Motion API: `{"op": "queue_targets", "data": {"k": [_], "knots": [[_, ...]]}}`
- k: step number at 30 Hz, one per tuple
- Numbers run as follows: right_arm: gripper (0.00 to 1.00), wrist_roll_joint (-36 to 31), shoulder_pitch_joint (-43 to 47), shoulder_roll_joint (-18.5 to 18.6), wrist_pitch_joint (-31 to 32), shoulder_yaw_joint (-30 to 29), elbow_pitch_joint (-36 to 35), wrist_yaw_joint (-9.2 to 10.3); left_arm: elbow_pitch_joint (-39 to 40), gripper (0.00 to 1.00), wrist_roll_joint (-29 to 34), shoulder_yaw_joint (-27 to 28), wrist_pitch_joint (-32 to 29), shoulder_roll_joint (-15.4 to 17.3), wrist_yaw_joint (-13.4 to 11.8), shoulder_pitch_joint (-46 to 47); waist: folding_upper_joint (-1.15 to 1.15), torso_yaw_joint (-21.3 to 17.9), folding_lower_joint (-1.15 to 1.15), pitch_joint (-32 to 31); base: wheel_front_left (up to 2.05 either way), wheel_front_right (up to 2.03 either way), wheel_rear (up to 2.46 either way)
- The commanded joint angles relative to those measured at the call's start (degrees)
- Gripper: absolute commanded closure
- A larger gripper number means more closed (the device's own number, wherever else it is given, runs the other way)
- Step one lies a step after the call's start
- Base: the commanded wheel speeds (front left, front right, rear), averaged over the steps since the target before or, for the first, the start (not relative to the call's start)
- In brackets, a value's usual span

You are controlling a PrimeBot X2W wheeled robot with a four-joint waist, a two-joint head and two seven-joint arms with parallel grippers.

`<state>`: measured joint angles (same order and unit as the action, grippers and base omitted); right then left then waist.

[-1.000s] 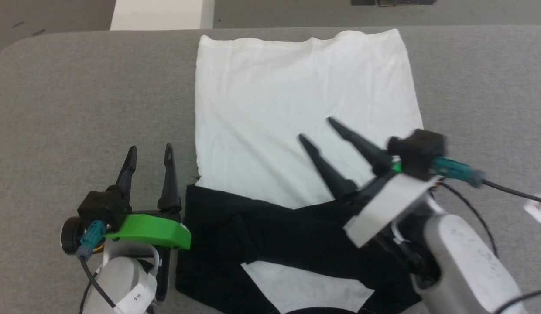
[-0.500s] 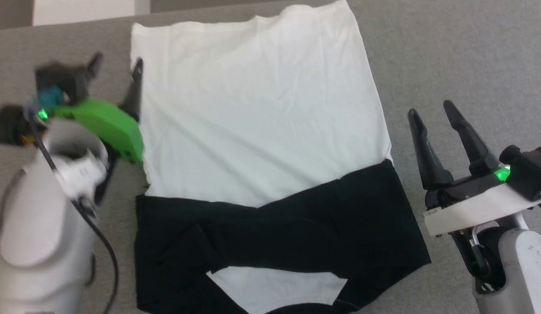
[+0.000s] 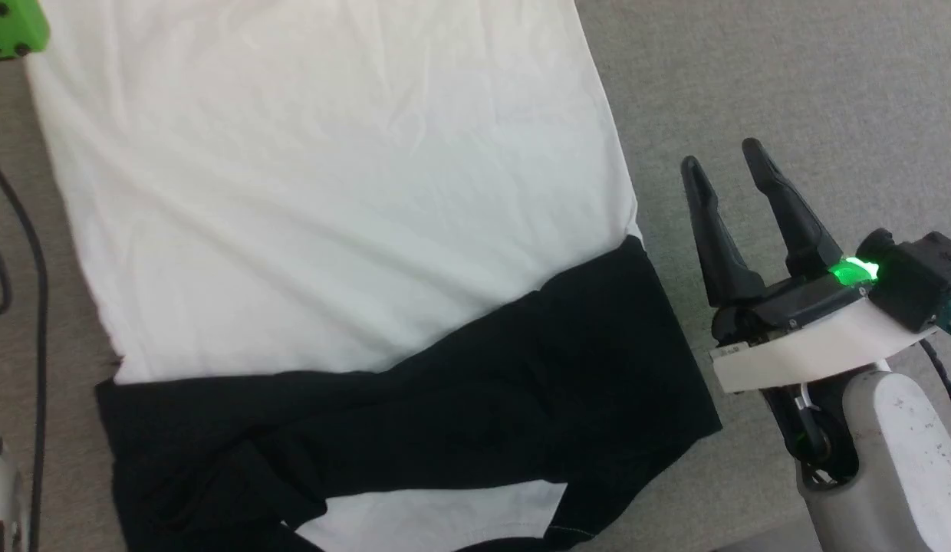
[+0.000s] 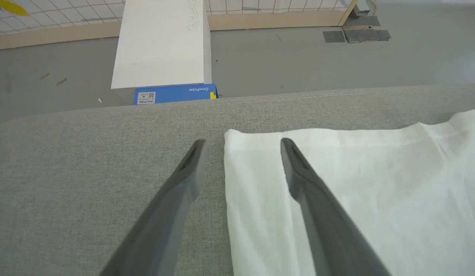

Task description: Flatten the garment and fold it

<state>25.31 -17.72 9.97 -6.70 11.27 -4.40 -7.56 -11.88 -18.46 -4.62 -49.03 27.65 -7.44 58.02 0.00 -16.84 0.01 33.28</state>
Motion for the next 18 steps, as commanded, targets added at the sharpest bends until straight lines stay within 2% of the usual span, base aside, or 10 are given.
{"op": "queue_targets", "data": {"k": [1, 5, 8, 15, 18], "knots": [[0.0, 0.6, -1.2, -0.3, -0.8, 0.4, 0.3, 0.08, 0.0, 0.0, 1.5, 0.1, -2.2, 1.0, -1.4, 0.9, 0.0, -4.5, -0.01, 5.2, 0.0, 0.0, 0.0], [0.0, 1.6, -2.3, -0.2, -2.0, 1.2, 0.8, 0.08, 1.3, 0.0, 3.1, 0.7, -8.7, 2.4, -5.3, 1.8, 0.0, -5.3, -0.01, 7.1, 0.0, 0.0, 0.0], [0.0, 2.1, -3.1, -0.1, -2.6, 1.8, 1.2, 0.08, 2.7, 0.0, 3.7, 1.2, -11.4, 3.2, -7.0, 1.6, 0.0, -5.7, -0.01, 8.2, 0.0, 0.0, 0.0], [0.0, 2.2, -5.3, 1.0, -2.6, 3.2, 1.6, 0.08, 4.9, 0.0, 5.7, 1.5, -11.8, 4.9, -9.2, 1.0, 0.0, -5.5, -0.01, 9.8, 0.0, 0.0, 0.0], [0.0, 2.1, -7.2, 1.9, -2.2, 3.7, 1.3, 0.08, 4.7, 0.0, 6.9, 0.9, -11.4, 5.6, -9.4, 1.3, 0.0, -5.2, -0.01, 10.4, 0.0, 0.0, 0.0]]}}
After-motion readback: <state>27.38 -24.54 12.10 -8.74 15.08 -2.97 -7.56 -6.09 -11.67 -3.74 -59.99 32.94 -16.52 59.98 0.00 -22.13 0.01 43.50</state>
